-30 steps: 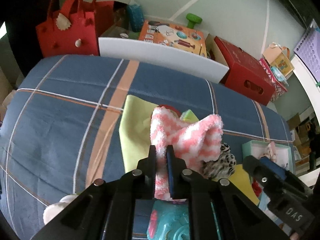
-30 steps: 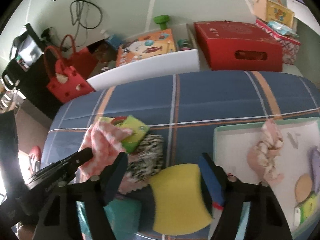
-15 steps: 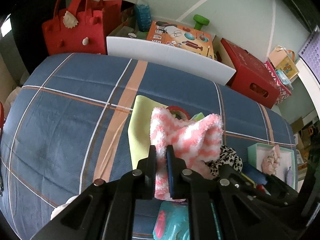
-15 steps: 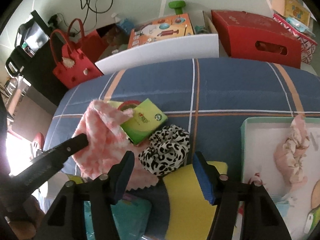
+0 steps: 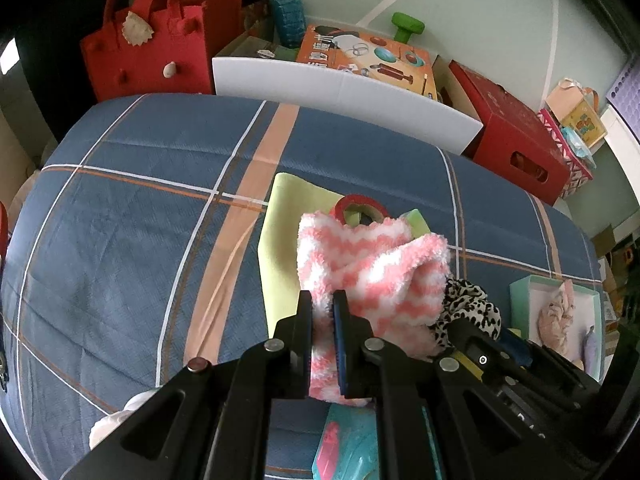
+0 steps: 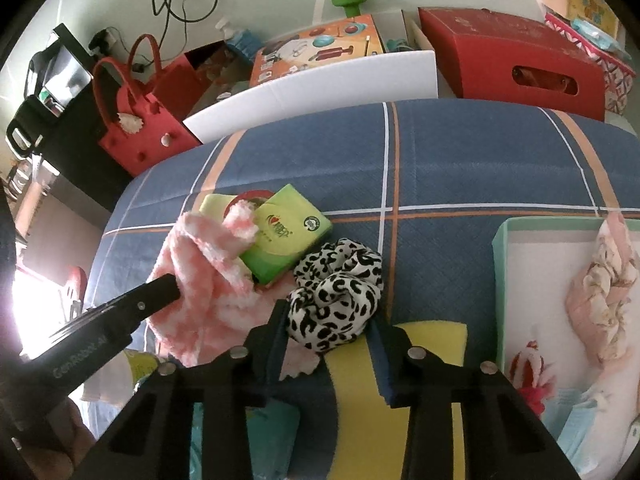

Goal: Organize soft objects
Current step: 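Grasp the pink-white striped towel with the left gripper while the right gripper grasps the leopard scrunchie, then carry the striped towel and scrunchie into the white tray and open both grippers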

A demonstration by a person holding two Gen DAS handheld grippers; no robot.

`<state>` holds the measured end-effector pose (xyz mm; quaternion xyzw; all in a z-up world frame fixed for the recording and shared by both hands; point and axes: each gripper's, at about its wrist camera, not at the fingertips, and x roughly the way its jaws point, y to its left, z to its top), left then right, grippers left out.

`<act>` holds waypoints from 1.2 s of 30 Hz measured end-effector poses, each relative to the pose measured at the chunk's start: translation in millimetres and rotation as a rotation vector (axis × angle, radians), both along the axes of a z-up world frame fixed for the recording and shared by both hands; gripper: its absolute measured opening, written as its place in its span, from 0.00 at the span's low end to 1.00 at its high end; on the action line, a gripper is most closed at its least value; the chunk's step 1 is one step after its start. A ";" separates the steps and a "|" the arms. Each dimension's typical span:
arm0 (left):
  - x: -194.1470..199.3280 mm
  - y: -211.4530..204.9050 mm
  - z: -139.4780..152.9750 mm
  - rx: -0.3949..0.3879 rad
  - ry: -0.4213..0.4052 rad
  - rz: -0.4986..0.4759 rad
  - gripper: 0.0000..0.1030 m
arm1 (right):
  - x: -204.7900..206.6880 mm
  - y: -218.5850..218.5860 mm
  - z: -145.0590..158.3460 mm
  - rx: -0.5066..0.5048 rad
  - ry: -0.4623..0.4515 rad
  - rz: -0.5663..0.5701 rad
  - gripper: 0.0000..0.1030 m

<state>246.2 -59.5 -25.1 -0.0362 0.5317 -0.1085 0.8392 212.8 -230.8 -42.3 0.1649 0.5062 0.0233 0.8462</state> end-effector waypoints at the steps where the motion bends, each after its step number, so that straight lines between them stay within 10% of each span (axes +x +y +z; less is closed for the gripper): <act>1: -0.3 0.0 1.2 0.000 -0.002 -0.001 0.09 | 0.2 -0.4 0.0 0.002 -0.001 0.000 0.35; 36: -23.1 27.0 89.2 -0.034 -0.252 0.059 0.09 | -25.4 0.0 76.7 -0.033 -0.155 -0.005 0.24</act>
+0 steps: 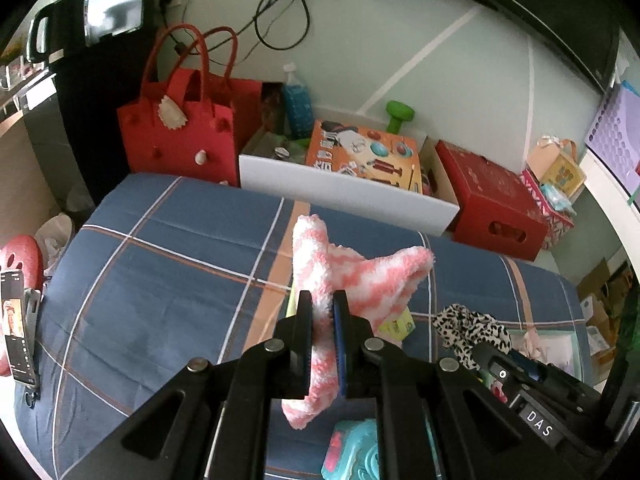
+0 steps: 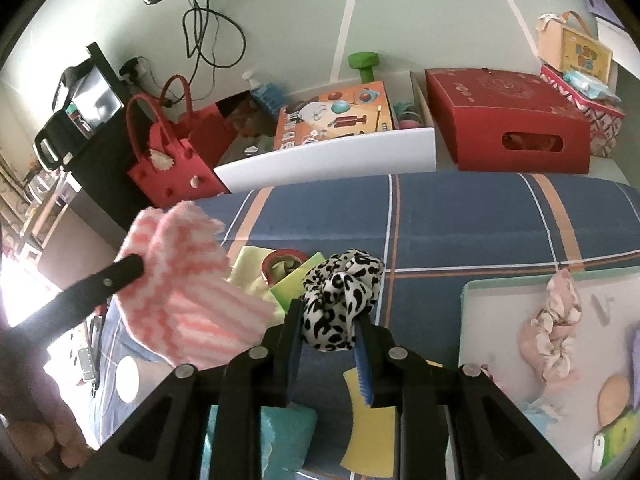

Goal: Organize soft objects
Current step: 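Carry the striped towel and scrunchie into the white tray and open both grippers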

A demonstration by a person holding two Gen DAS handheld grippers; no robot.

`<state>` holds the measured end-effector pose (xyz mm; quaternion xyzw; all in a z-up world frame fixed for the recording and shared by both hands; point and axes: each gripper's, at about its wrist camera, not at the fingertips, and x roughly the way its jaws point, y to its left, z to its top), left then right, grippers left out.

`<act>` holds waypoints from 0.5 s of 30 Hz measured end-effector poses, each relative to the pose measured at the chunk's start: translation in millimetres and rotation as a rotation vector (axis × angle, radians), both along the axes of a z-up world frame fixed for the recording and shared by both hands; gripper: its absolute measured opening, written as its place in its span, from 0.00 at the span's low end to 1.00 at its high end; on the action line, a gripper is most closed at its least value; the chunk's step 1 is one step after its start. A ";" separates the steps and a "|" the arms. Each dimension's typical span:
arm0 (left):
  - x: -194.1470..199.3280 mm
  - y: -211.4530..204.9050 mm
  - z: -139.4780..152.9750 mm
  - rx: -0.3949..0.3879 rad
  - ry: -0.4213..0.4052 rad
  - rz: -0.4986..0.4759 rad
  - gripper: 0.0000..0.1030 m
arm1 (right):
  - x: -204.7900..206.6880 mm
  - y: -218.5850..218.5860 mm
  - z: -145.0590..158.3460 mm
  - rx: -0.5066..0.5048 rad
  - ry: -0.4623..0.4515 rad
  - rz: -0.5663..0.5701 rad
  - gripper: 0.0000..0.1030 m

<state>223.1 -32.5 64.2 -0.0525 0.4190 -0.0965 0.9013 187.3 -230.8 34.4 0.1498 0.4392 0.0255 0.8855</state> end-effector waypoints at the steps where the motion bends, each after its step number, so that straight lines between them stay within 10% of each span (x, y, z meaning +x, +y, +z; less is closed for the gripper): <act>1: -0.4 0.9 1.2 -0.001 -0.005 0.004 0.09 | -0.5 -0.7 -0.1 -0.001 0.000 -0.002 0.24; 15: -11.7 -9.8 18.5 0.017 -0.070 -0.023 0.09 | -8.6 -12.1 7.3 -0.018 -0.002 -0.021 0.24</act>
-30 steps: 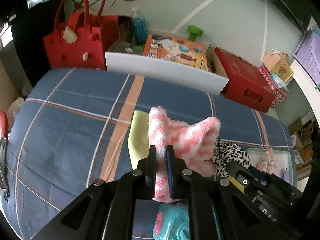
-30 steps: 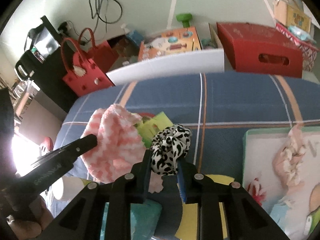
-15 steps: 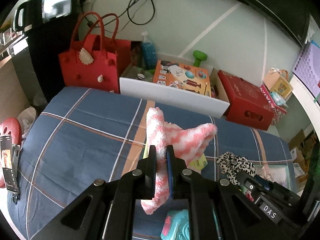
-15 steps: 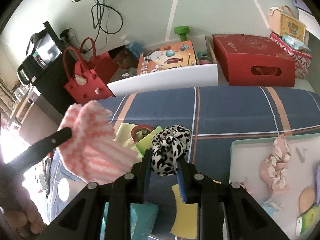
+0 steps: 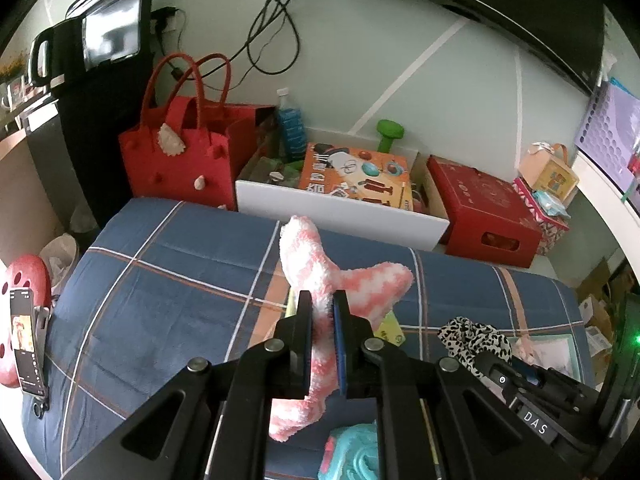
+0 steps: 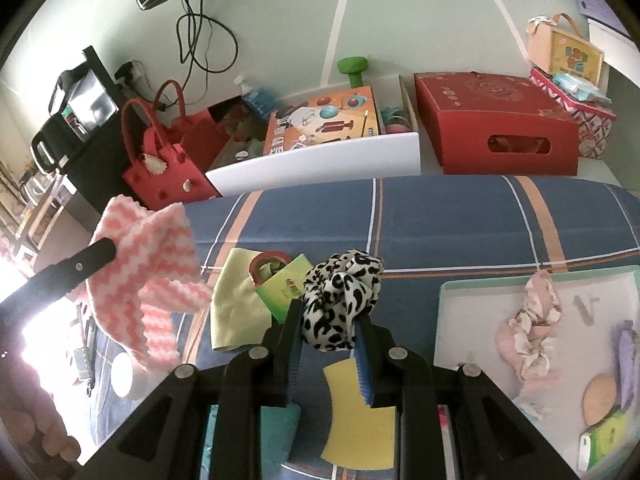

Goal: Organize soft objects
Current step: 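Carry the striped towel and scrunchie into the white tray and open both grippers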

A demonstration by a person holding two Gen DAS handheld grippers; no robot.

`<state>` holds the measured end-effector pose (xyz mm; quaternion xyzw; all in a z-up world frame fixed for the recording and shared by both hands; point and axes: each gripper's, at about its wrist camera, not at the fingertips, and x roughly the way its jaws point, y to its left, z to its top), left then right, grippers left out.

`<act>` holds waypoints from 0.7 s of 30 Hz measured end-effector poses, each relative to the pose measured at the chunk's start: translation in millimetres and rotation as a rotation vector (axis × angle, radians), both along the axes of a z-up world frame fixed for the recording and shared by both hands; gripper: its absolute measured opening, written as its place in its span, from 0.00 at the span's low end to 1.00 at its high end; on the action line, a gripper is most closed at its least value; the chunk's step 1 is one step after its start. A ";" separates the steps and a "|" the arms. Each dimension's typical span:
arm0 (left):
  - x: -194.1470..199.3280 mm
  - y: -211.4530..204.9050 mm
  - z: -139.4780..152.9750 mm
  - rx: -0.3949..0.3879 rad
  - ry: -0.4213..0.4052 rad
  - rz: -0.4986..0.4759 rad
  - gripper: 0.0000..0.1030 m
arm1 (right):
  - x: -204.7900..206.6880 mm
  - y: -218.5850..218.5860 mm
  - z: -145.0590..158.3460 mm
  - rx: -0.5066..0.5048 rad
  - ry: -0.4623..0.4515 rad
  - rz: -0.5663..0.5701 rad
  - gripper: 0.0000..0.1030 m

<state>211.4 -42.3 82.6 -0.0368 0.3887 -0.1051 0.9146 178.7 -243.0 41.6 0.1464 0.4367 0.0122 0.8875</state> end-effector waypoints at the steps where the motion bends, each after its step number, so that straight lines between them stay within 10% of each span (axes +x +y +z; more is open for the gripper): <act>1: -1.1 -2.8 0.8 -0.003 -0.001 -0.008 0.09 | -1.4 -2.2 1.0 0.001 -0.002 -0.003 0.24; 21: -61.7 -173.0 50.4 0.026 -0.126 -0.434 0.09 | -59.8 -128.3 14.1 -0.007 -0.026 -0.280 0.24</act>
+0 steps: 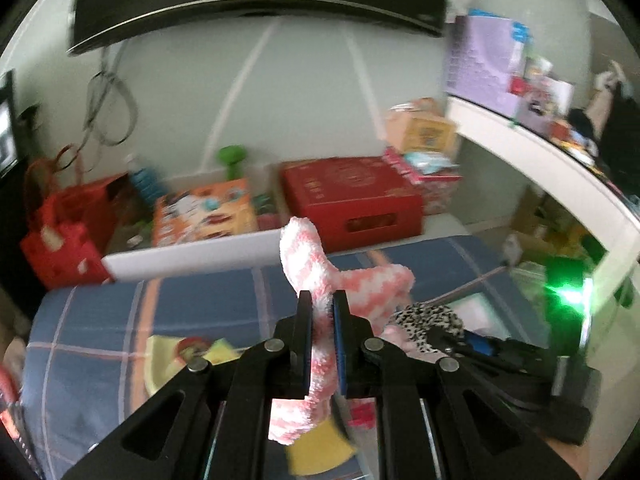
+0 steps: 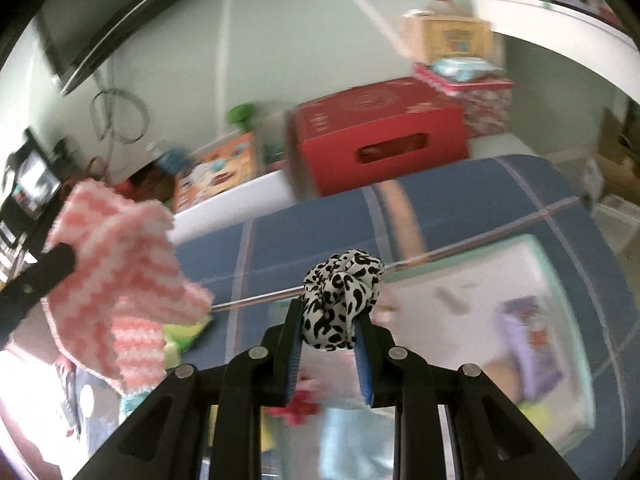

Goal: Organize soft objects
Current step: 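Carry the striped towel and scrunchie into the white tray and open both grippers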

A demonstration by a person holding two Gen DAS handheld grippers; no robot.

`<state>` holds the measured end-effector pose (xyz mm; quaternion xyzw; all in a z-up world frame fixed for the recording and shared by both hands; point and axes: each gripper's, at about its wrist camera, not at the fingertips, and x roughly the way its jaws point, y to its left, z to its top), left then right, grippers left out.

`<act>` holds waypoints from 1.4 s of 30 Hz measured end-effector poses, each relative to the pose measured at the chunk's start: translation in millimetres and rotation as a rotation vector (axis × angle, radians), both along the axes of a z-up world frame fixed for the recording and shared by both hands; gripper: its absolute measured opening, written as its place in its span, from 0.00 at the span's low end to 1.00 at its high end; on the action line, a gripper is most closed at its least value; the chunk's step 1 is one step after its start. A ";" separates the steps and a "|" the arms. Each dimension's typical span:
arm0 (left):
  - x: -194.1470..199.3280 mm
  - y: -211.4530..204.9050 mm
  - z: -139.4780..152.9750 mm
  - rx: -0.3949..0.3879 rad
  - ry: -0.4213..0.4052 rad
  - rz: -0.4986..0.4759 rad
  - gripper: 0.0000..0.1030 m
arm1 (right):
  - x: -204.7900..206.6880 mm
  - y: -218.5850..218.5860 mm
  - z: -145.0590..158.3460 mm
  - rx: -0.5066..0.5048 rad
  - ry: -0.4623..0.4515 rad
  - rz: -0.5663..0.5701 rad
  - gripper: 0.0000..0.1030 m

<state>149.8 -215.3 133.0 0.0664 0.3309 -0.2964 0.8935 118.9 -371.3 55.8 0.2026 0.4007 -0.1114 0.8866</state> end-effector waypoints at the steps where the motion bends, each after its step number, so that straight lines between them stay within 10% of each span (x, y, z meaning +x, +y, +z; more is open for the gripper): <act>1: -3.4 -7.5 0.8 -0.003 -0.005 -0.020 0.09 | -4.7 -10.0 -0.2 -0.002 0.003 -0.025 0.25; 10: -16.7 -73.7 -33.0 -0.001 0.006 -0.150 0.09 | -44.9 -79.8 -9.8 0.049 -0.003 -0.193 0.25; 27: 21.2 -85.2 -175.1 0.176 0.218 -0.042 0.09 | -11.2 -86.3 -79.3 0.092 0.158 -0.172 0.25; 38: 4.0 -90.2 -191.1 0.179 0.282 -0.092 0.09 | -4.4 -84.1 -82.4 0.075 0.210 -0.167 0.28; 42: 2.7 -90.3 -188.5 0.147 0.335 -0.111 0.14 | -3.7 -81.1 -74.3 0.021 0.249 -0.167 0.46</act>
